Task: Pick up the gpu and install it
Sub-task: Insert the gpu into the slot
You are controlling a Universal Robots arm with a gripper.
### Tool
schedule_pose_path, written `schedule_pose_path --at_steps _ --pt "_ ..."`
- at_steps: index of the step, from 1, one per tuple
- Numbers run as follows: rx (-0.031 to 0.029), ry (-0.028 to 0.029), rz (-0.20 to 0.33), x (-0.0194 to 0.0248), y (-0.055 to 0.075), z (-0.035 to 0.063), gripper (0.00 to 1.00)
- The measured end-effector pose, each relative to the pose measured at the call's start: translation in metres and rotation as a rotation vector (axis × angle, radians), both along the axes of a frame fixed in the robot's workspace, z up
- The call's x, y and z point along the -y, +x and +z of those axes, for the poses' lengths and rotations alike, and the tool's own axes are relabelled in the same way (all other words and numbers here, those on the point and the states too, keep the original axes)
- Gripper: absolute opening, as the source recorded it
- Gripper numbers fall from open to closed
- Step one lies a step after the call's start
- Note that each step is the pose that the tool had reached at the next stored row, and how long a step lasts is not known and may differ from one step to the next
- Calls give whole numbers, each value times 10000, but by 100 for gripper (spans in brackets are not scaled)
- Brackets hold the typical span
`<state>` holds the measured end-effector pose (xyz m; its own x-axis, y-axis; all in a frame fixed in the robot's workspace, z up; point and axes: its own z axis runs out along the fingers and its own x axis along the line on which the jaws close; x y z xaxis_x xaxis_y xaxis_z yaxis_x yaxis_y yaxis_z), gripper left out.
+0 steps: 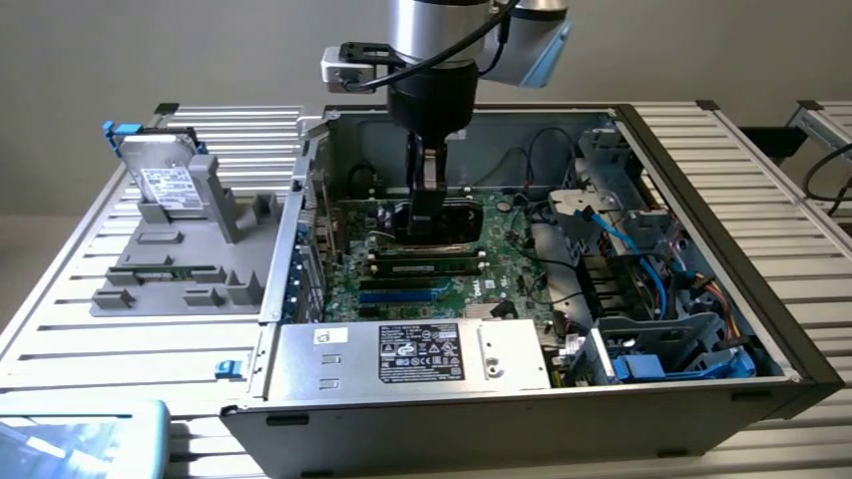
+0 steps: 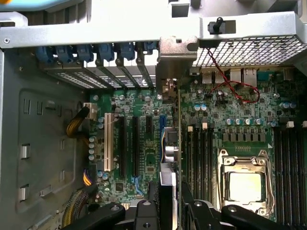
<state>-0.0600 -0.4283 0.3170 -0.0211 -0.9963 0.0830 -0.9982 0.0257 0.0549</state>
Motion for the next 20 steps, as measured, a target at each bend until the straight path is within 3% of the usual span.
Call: schedule_pose_path --at_steps 7,12,14,20 --pt "-3 32 0 42 -31 -122 28" --pt "-45 84 -15 86 -42 -185 28" --pt "-53 123 -31 90 -43 -208 28" --pt "-54 164 -48 90 -69 -294 28"
